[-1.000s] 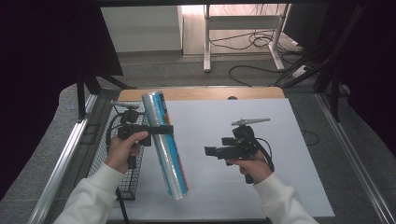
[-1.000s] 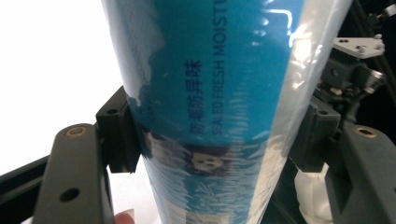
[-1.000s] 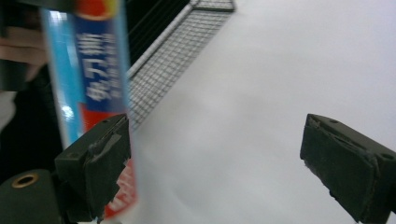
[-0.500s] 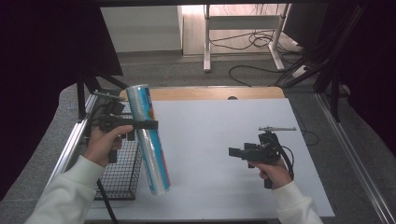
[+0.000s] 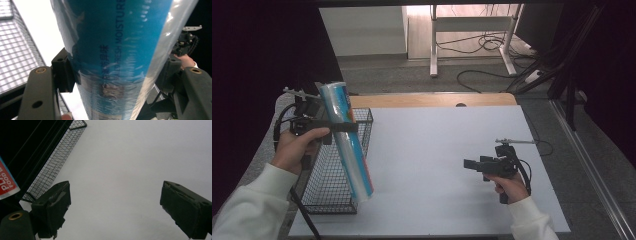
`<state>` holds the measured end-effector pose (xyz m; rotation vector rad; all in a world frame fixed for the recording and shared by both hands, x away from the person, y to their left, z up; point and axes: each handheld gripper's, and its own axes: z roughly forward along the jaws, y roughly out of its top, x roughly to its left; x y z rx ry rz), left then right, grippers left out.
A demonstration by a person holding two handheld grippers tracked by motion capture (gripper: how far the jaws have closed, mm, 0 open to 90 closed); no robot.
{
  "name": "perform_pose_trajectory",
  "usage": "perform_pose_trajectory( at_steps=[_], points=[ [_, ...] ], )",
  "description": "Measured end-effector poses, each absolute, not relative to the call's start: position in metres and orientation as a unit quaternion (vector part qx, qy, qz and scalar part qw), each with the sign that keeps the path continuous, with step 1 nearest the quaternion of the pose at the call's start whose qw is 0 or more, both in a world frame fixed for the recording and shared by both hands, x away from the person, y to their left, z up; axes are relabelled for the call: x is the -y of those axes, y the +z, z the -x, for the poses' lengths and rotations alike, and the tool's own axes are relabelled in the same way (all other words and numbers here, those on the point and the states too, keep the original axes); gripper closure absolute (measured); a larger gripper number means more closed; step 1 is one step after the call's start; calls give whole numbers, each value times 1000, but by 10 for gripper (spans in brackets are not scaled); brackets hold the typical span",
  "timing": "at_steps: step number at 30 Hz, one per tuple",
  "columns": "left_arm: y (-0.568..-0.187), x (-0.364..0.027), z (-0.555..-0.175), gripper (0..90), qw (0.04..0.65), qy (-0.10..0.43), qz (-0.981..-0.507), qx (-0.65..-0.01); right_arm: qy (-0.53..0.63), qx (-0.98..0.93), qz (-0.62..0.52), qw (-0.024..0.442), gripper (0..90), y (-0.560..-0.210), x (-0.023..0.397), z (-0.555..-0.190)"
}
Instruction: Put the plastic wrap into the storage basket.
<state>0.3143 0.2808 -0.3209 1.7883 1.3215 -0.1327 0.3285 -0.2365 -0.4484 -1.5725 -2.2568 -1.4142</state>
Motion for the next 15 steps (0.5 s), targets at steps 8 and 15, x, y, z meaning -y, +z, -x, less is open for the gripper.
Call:
perform_pose_trajectory(
  at_steps=[8,15],
  points=[
    [-310,-308,-314,321,418,-27,-726,-546,-450,728,517,22,100,-454,243,-329],
    [-318,-325,-320,321,391,-8,-724,-568,-448,727,520,22,100,-456,246,-330]
  ],
)
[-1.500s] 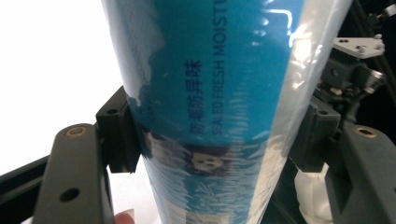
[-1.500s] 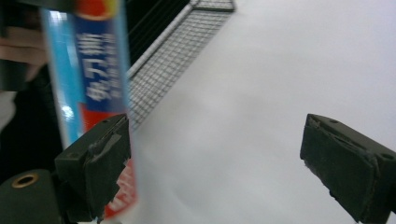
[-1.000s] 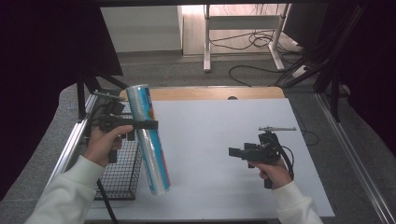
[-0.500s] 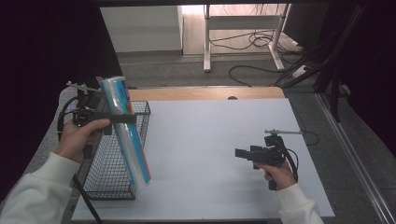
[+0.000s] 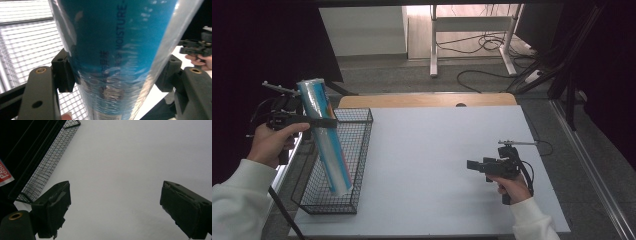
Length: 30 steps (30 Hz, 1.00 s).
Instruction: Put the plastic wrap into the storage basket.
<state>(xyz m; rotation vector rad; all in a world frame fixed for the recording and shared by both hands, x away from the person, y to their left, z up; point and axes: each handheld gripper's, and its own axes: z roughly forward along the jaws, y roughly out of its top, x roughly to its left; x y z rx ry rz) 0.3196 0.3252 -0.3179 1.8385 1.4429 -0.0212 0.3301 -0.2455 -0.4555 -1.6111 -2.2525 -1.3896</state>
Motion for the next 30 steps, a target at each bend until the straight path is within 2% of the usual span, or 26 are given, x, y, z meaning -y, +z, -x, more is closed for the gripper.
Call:
perform_pose_trajectory(
  at_steps=[12,30],
  points=[
    [-342,-337,-326,321,365,-7,-723,-587,-445,725,526,21,100,-458,247,-331],
    [-377,-334,-326,321,317,-15,-740,-593,-453,715,532,17,100,-454,255,-331]
  ],
)
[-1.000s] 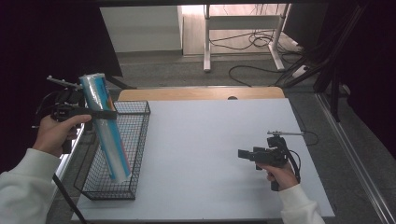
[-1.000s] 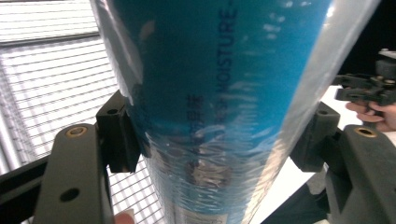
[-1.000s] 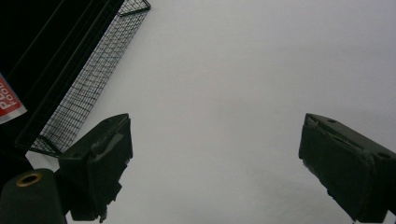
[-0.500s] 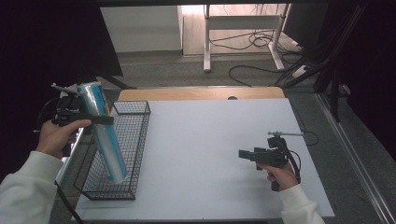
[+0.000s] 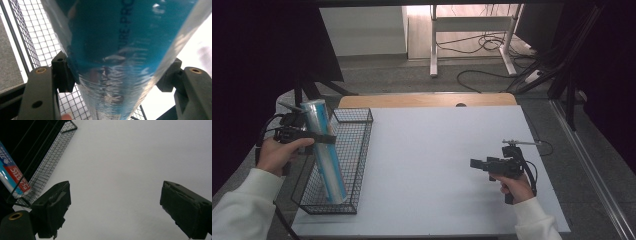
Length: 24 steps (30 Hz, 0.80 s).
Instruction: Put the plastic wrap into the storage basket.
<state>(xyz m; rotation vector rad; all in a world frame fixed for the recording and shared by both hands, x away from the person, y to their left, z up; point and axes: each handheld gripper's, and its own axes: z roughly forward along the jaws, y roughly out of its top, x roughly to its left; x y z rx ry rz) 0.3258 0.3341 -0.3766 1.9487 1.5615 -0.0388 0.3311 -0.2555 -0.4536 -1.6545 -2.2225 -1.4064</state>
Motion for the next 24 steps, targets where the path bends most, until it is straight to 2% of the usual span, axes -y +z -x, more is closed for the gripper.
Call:
perform_pose_trajectory(
  at_steps=[7,16,24],
  points=[
    [-393,-330,-340,321,308,-22,-737,-602,-455,710,538,16,101,-452,261,-331],
    [-417,-323,-368,319,307,-15,-695,-650,-453,708,541,15,100,-454,263,-333],
    [-439,-306,-393,318,282,0,-686,-670,-449,710,542,15,101,-457,262,-335]
  ],
)
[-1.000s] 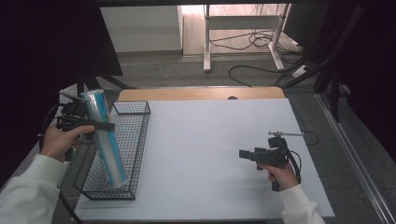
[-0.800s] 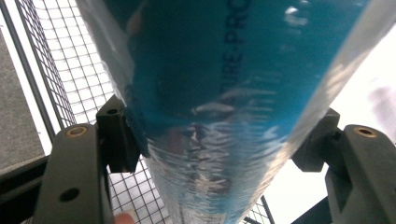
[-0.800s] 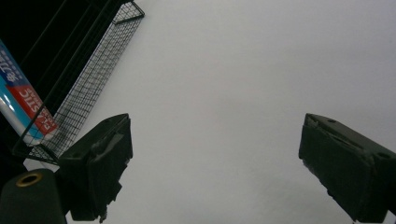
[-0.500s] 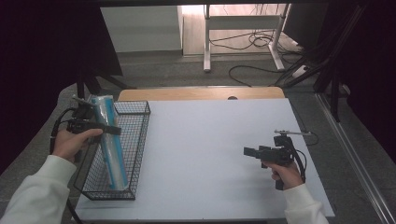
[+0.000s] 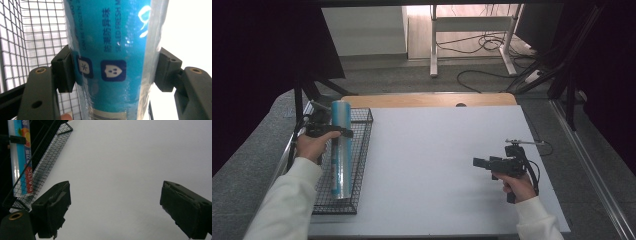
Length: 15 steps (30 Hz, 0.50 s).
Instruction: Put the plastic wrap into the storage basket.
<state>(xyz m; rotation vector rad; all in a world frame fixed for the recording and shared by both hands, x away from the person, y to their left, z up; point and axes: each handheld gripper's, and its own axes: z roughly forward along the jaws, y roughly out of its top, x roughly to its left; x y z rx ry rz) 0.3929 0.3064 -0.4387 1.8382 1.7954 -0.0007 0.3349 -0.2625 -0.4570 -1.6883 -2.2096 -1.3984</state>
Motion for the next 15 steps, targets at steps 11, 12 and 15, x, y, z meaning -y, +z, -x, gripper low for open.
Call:
perform_pose_trajectory(
  at_steps=[11,12,15],
  points=[
    [-471,-292,-413,313,237,3,-679,-694,-444,710,546,13,101,-460,261,-337],
    [-474,-292,-415,312,234,4,-679,-696,-444,710,547,13,100,-460,262,-337],
    [-480,-289,-418,301,215,14,-680,-700,-443,710,547,12,101,-460,262,-337]
  ],
)
